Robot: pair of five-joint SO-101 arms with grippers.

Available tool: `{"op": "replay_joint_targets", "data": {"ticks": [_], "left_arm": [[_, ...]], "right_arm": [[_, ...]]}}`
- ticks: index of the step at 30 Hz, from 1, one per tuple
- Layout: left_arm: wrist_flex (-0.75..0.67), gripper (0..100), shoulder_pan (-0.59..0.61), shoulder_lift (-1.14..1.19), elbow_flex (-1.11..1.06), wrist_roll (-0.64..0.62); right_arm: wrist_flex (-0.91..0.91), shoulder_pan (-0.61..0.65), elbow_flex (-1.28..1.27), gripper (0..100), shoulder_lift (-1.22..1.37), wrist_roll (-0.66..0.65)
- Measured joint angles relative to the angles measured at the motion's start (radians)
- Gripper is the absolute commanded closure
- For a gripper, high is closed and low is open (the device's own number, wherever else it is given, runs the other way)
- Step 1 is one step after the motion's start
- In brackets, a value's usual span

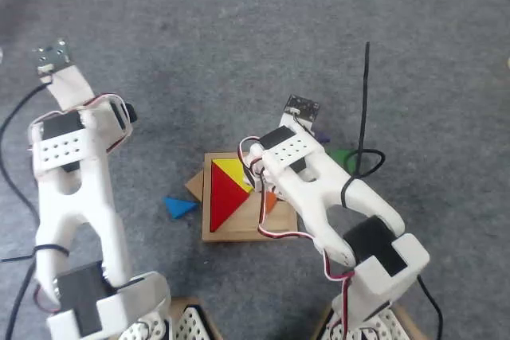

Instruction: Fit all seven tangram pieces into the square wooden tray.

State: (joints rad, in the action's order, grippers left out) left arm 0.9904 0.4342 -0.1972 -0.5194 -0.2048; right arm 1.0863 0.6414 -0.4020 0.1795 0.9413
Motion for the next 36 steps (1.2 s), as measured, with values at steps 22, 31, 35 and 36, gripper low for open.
{"op": "replay_joint_targets", "data": {"ticks": [22, 31, 35, 36], "left_arm": [[0.000, 77, 0.000, 0.000, 0.000, 0.000], [0.000, 77, 0.000, 0.000, 0.000, 0.000], [0.000, 77, 0.000, 0.000, 0.000, 0.000], [0.000, 77, 0.000, 0.000, 0.000, 0.000]], "right_arm": [[-0.049, -0.023, 0.002, 98.8, 0.002, 0.048], [-0.051, -0.044, 0.046, 98.7, 0.006, 0.048], [-0.051, -0.044, 0.046, 95.0, 0.006, 0.020], [-0.051, -0.044, 0.046, 92.7, 0.006, 0.009]]}}
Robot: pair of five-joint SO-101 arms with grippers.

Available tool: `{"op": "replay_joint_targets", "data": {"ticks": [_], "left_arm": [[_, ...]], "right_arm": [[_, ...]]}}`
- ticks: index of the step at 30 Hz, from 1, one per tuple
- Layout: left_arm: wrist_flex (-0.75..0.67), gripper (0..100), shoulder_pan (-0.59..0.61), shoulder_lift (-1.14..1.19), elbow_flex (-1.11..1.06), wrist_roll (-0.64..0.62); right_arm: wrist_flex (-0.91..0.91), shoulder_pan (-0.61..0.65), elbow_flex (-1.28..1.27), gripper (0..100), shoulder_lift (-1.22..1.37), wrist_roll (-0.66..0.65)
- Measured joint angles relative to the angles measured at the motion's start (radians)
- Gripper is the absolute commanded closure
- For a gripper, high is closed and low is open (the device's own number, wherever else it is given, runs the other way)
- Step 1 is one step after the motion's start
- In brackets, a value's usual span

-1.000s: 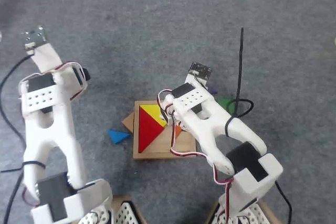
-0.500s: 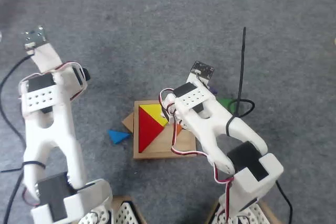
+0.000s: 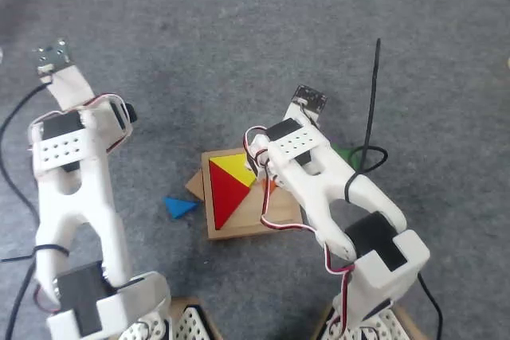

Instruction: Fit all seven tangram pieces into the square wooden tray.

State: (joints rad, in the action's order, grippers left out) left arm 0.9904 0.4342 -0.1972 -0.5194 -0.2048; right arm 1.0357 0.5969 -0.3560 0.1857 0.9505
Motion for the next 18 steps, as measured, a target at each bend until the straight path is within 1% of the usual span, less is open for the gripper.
{"op": "replay_joint_targets", "data": {"ticks": [3, 6, 18], "left_arm": [[0.000, 77, 0.000, 0.000, 0.000, 0.000], [0.000, 77, 0.000, 0.000, 0.000, 0.000], [0.000, 77, 0.000, 0.000, 0.000, 0.000]], "right_arm": [[0.000, 0.000, 0.002, 84.8, 0.000, -0.023], [-0.002, 0.000, 0.008, 79.4, 0.000, -0.031], [-0.008, 0.000, 0.014, 78.9, 0.000, -0.029]]}}
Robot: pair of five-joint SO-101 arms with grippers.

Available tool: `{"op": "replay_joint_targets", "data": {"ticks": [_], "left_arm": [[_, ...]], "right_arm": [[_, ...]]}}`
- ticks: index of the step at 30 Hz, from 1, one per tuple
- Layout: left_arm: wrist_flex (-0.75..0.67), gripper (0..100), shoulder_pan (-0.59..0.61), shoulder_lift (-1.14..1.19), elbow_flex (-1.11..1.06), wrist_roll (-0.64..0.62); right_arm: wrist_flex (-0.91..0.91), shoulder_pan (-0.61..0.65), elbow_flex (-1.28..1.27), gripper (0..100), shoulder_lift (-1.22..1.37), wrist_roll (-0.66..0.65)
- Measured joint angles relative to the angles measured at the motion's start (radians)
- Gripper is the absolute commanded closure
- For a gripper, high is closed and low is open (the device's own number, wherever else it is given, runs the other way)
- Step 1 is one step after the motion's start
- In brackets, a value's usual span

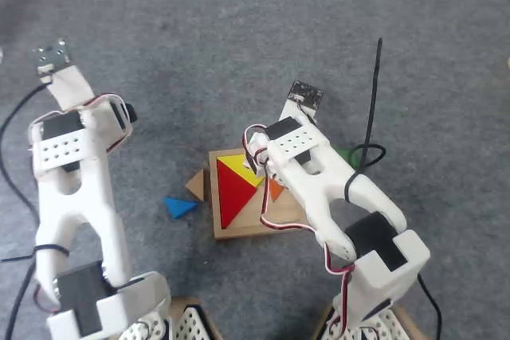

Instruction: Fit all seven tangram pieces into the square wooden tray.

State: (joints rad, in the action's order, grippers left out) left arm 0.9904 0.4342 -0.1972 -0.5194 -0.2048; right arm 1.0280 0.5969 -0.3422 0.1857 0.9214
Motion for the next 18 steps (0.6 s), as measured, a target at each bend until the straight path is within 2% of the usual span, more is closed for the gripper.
{"op": "replay_joint_targets", "data": {"ticks": [18], "left_arm": [[0.000, 77, 0.000, 0.000, 0.000, 0.000]], "right_arm": [[0.089, 0.041, 0.140, 78.9, 0.005, -0.008]]}}
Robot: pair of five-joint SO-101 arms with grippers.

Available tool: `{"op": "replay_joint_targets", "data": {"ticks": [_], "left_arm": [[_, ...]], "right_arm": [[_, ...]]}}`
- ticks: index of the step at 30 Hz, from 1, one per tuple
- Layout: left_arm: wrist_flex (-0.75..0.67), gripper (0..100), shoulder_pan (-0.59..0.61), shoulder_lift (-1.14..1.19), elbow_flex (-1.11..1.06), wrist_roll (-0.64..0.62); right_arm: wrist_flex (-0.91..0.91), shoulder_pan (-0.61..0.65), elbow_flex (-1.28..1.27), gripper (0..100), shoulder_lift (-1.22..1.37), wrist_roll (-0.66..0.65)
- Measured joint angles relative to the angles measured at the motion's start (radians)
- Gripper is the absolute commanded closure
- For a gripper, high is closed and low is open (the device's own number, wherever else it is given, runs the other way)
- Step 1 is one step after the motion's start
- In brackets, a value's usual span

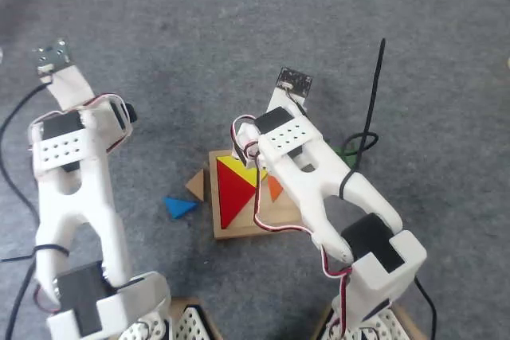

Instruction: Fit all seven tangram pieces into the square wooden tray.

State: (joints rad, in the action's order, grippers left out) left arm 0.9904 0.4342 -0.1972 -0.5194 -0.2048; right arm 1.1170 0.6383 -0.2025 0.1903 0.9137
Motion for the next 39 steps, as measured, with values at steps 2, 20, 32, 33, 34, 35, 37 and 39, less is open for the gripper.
{"op": "replay_joint_targets", "data": {"ticks": [2, 20, 32, 33, 34, 35, 37, 39], "left_arm": [[0.000, 77, 0.000, 0.000, 0.000, 0.000], [0.000, 77, 0.000, 0.000, 0.000, 0.000], [0.000, 77, 0.000, 0.000, 0.000, 0.000], [0.000, 77, 0.000, 0.000, 0.000, 0.000], [0.000, 77, 0.000, 0.000, 0.000, 0.000], [0.000, 77, 0.000, 0.000, 0.000, 0.000], [0.000, 77, -0.006, 0.000, -0.008, -0.003], [0.000, 77, -0.023, 0.000, -0.025, -0.003]], "right_arm": [[0.000, 0.000, 0.000, 78.9, 0.025, 0.000], [-0.009, -0.072, 0.078, 78.9, 0.101, -0.074], [0.198, -0.110, 0.183, 79.0, -0.054, -0.187], [0.222, -0.109, 0.183, 79.0, -0.078, -0.195], [0.242, -0.115, 0.183, 79.0, -0.101, -0.201], [0.256, -0.126, 0.181, 79.0, -0.124, -0.209], [0.267, -0.157, 0.150, 79.0, -0.170, -0.230], [0.264, -0.187, 0.094, 79.0, -0.210, -0.265]]}}
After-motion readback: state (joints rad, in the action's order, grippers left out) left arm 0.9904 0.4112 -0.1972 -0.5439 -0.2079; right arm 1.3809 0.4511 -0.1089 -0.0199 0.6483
